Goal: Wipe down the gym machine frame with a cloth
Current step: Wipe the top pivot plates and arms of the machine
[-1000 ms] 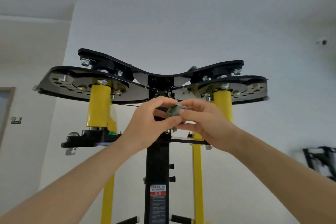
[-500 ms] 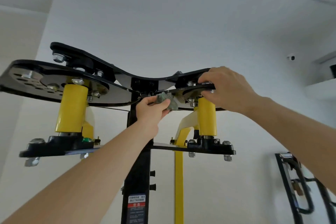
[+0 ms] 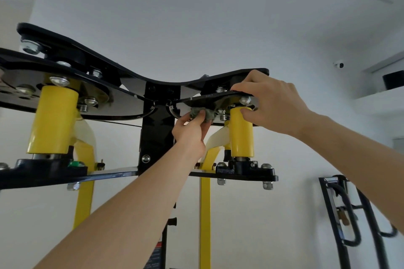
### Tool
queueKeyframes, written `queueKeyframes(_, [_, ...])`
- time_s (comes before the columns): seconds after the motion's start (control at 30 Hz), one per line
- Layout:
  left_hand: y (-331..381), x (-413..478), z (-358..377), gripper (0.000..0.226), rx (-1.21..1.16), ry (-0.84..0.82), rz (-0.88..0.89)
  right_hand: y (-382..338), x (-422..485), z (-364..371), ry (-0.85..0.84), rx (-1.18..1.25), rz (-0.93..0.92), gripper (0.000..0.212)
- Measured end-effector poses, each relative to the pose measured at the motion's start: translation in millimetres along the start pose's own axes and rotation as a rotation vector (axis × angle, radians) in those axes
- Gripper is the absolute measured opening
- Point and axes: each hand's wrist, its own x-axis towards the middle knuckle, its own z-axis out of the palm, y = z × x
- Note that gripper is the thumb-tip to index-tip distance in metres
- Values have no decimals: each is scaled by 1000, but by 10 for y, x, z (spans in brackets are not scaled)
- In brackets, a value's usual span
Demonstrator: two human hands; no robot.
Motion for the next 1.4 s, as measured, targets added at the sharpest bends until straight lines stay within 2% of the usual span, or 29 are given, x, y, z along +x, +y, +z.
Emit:
queueKeyframes(0.17, [-8,145,30,12,-8,155,-118,4,-9,40,37,-16,10,50])
queueKeyframes(0.23, [-49,253,34,18,17,183,-142,3,-14,58,46,-38,5,50])
queueKeyframes(0.33, [-117,246,107,7,124,160,-192,-3,-24,82,71,-60,-5,50])
queueKeyframes(0.43, [-170,161,158,25,226,88,-196,5,-38,89,90,-69,-17,51])
queueKeyframes(0.53, [-87,173,133,15,114,3,-213,20,-39,98,104,-69,-28,51])
queueKeyframes(0.6, [-18,163,77,9,102,36,-179,23,-40,107,112,-72,-27,50])
queueKeyframes(0.67, [54,146,-2,14,107,108,-138,14,-49,111,125,-78,-24,50])
queueKeyframes(0.77, [107,157,-74,17,52,46,-95,-3,-68,111,125,-69,-14,51])
queueKeyframes(0.87, [223,99,-151,27,22,58,-84,-20,-73,118,120,-50,-13,53])
queueKeyframes(1.1, [293,41,-97,24,-95,106,66,-23,-98,123,123,-24,-17,56])
queueKeyframes(1.23, [182,34,-27,33,-5,102,37,-21,-102,122,113,-19,-17,58])
queueKeyframes(1.4, [19,17,95,31,101,25,-48,-26,-117,128,135,-20,-26,56])
